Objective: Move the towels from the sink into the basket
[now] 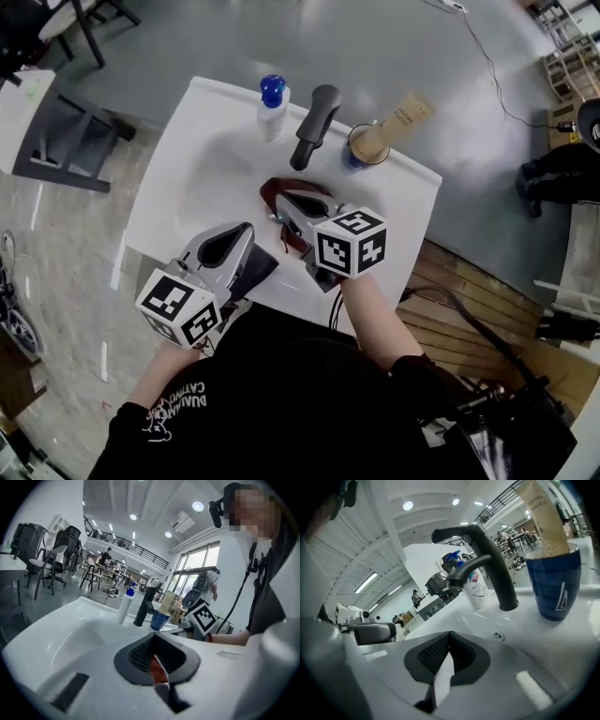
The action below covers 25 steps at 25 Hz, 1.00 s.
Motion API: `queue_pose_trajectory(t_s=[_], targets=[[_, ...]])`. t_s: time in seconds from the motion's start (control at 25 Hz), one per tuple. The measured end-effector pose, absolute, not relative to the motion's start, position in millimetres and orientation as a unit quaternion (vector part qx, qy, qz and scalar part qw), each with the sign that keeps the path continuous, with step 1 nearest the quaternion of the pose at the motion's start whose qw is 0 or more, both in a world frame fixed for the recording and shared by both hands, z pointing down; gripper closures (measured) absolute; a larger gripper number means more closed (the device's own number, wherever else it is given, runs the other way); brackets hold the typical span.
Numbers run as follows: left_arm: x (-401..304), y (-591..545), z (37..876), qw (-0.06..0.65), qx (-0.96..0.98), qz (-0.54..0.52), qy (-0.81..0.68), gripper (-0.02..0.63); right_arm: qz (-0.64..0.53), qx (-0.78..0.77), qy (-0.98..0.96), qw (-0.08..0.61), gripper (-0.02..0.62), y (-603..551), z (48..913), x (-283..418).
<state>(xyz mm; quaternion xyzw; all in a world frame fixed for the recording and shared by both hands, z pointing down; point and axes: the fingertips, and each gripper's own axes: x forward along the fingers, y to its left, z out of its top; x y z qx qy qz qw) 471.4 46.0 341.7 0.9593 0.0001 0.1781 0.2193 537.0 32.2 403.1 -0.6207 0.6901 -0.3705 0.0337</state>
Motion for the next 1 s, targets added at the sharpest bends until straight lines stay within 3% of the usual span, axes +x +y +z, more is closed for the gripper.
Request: queue_pose_trajectory(t_s=[0.2,0.32,0.56,1.0], targets=[[472.9,51.6,358.8,0.222,0.952,0.209,0.011,0.603,-0.381,-0.619,0.687,0.001,0.582,34.7,443.2,546.8],[471.0,50.9,365.0,0.220,0.951,0.218,0.008,0.603,-0.396,-0.615,0.682,-0.019,0.444,37.8,464.5,549.8],[463.2,51.0,367.5,0.215,0.951,0.223,-0.003,0.603,-0.369,-0.675,0.629,-0.111,0.388,50.6,493.9,574.3],[445.8,54.8,362.0,0.216,0.952,0.216,-0.029,0.603,-0.339,-0.686,0.578,-0.286,0.404,59.6,534.7,579.5]])
